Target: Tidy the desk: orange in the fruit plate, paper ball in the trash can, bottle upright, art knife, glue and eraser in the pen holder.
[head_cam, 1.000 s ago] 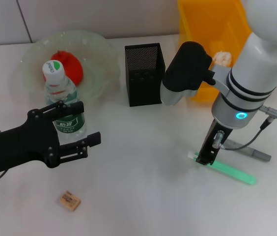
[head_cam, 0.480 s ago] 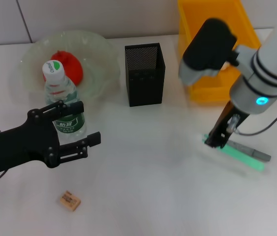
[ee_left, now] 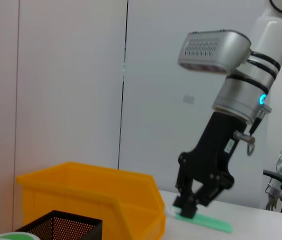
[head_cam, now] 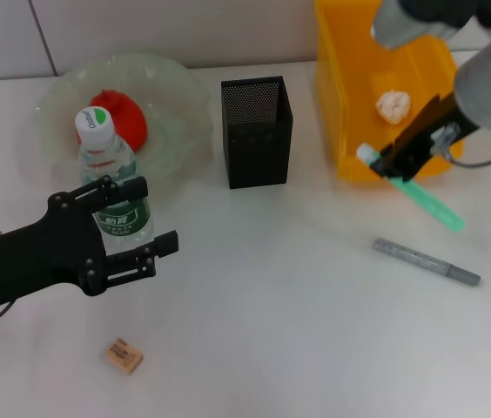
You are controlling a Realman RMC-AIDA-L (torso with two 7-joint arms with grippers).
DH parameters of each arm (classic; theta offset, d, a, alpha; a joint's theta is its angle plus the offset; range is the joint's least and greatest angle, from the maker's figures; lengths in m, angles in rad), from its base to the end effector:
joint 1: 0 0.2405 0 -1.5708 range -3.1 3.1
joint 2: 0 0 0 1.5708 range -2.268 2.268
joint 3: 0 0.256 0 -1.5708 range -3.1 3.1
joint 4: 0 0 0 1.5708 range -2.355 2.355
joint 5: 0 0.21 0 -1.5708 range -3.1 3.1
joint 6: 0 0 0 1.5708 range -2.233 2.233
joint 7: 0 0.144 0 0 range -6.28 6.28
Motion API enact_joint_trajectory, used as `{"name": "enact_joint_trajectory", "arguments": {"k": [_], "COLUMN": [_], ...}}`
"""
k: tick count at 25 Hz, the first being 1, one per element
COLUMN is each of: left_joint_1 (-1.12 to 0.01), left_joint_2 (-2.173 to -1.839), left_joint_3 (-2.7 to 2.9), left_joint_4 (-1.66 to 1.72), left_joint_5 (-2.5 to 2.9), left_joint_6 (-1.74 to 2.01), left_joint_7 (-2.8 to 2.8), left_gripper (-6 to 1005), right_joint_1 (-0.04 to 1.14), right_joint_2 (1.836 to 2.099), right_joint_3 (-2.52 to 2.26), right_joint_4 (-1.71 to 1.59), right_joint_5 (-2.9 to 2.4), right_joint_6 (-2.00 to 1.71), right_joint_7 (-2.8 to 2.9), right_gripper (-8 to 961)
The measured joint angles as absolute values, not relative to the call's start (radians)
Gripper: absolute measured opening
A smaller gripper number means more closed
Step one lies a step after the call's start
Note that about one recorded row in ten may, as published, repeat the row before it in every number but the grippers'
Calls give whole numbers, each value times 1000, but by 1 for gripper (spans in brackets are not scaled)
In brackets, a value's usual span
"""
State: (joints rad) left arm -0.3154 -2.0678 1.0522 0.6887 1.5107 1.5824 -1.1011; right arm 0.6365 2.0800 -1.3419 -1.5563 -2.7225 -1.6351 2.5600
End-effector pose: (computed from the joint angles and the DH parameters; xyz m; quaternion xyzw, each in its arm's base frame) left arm -0.2588 0.2865 -0.0048 -0.9219 -0.1065 -0.3370 0.1587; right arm 0.1463 0.3654 0.0400 -0.9126 0.2634 -0.1830 0.2535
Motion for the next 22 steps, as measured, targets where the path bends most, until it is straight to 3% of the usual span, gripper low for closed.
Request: {"name": "enact_joint_trajectory", "arguments": {"k": [22], "left_joint_1": [-334], "left_joint_2": [-2071], "left_joint_3": [1058], "left_joint_4": [672], "left_joint_5": [1507], "left_joint_6": [1583], "left_joint_7": [-1105], "left_gripper": [813], "right_joint_1": [585], "right_joint_2": [2081], "right_joint_3": [-1145], "right_joint_4": [-1574], "right_joint_5": [-2257], "right_joint_6": [-1274], "right_joint_7": [2303], "right_gripper": [153]}}
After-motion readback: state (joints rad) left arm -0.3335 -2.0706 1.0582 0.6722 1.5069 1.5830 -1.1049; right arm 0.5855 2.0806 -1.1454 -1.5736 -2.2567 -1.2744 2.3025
